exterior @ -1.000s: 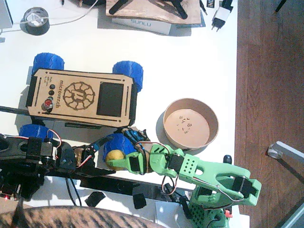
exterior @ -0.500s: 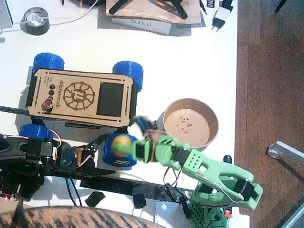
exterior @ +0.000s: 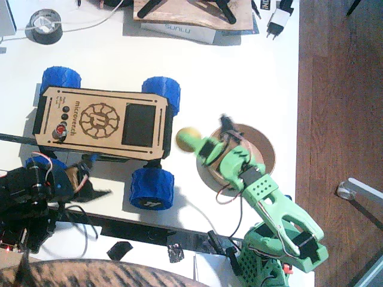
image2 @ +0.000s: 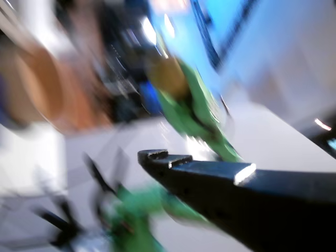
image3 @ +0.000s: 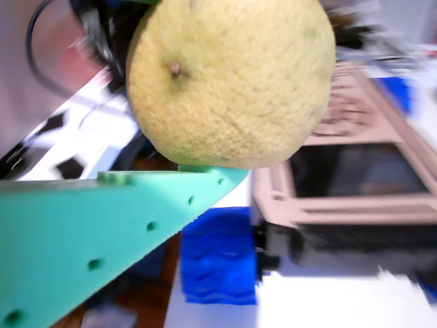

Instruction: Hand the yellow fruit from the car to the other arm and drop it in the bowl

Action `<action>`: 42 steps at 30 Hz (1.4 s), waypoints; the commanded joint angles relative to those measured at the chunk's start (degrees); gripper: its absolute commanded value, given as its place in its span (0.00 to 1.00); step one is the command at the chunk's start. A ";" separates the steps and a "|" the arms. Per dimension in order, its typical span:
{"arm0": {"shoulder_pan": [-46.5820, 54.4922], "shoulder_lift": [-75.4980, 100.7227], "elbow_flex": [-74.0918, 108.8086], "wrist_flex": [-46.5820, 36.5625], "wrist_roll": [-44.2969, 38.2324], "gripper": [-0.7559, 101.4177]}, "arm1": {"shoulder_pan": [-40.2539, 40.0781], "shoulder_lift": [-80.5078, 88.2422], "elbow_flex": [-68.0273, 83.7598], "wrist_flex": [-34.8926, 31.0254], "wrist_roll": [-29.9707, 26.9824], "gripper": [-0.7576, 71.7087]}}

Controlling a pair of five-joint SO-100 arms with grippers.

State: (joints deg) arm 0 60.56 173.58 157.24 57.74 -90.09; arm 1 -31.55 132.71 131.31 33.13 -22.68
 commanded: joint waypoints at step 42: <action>-62.67 1.05 16.96 9.32 57.13 0.01 | 28.21 -51.42 -33.57 19.42 22.68 0.01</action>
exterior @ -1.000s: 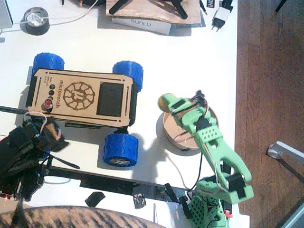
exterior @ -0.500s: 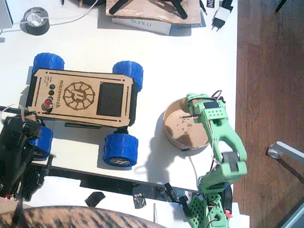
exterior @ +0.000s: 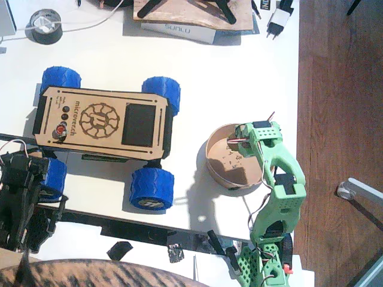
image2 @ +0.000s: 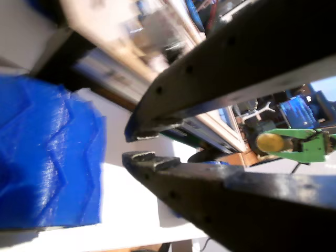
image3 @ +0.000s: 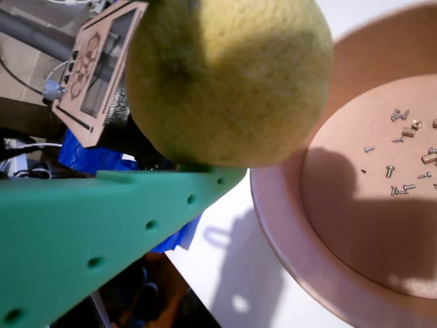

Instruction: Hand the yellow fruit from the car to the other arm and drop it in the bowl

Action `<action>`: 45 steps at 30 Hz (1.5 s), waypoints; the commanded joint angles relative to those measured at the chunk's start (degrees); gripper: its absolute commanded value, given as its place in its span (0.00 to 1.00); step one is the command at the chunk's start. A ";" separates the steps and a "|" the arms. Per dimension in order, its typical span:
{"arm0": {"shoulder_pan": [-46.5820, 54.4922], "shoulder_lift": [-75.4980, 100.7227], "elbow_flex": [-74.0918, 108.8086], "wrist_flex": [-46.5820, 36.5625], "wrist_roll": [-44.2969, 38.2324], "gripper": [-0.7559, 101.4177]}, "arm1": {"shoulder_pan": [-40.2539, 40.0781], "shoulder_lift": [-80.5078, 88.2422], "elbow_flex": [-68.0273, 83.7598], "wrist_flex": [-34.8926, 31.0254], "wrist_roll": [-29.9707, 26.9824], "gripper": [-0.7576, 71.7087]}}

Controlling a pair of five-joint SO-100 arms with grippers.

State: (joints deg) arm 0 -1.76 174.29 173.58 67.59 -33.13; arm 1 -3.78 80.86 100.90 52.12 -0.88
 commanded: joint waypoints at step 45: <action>0.00 10.20 5.98 1.32 0.18 0.01 | -9.23 70.14 45.35 -7.73 1.76 0.01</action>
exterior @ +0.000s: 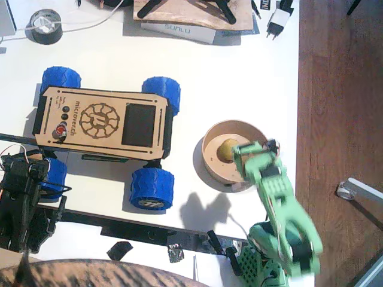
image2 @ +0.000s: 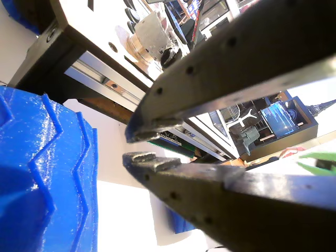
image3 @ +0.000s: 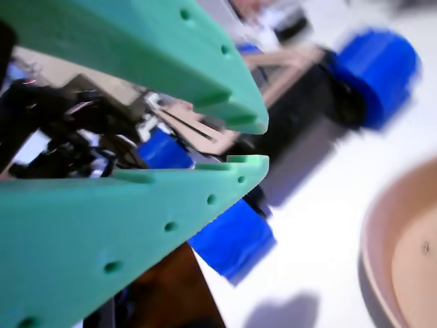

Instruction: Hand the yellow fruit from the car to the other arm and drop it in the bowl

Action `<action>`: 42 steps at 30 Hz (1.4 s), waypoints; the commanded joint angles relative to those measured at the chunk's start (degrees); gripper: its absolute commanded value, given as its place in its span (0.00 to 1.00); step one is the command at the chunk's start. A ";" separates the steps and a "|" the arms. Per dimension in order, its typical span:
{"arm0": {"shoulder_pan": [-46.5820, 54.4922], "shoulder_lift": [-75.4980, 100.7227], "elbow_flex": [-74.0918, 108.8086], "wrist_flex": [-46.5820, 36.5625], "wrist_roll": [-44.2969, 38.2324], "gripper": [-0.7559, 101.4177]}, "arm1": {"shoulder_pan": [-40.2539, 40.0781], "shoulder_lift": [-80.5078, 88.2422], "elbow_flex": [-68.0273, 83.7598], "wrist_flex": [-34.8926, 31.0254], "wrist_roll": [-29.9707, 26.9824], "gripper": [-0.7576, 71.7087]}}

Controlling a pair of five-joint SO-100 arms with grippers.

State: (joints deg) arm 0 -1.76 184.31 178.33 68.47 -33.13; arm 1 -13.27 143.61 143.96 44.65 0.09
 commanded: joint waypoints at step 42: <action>-0.26 0.09 1.23 0.26 0.18 0.01 | 7.82 42.45 23.64 15.73 5.89 0.01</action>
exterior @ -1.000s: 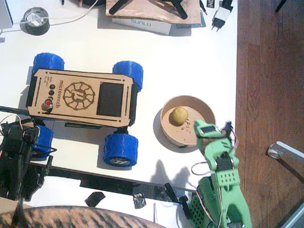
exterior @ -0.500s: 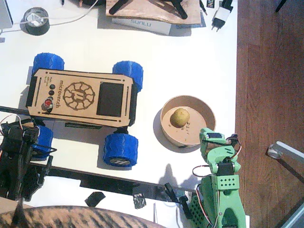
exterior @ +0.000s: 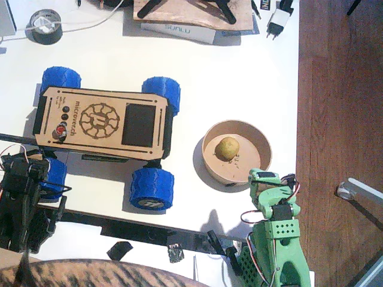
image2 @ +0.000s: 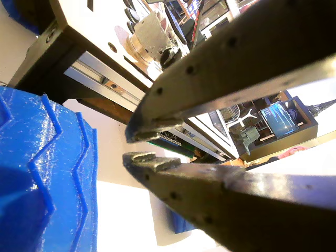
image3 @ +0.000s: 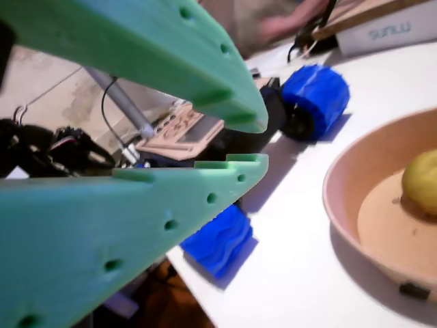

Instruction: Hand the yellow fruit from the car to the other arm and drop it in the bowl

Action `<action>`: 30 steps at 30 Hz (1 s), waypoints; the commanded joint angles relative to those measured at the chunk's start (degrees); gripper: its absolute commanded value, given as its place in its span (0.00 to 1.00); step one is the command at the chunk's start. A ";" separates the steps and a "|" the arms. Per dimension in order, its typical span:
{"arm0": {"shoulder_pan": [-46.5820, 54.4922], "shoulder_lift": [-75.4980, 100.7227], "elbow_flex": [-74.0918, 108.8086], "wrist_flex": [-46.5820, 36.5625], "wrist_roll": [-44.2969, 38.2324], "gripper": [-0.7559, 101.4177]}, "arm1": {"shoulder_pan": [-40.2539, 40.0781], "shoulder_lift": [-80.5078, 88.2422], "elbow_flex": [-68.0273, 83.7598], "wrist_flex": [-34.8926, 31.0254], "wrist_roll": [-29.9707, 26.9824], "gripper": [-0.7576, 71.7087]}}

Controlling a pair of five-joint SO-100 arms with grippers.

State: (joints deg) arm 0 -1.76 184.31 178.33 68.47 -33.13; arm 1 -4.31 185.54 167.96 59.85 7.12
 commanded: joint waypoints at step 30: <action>-0.35 0.00 1.32 0.18 -0.18 0.01 | -3.08 0.44 2.72 -0.53 -3.43 0.01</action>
State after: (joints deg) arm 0 -1.76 184.31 178.33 68.47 -33.13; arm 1 -7.47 185.80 170.95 60.38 4.31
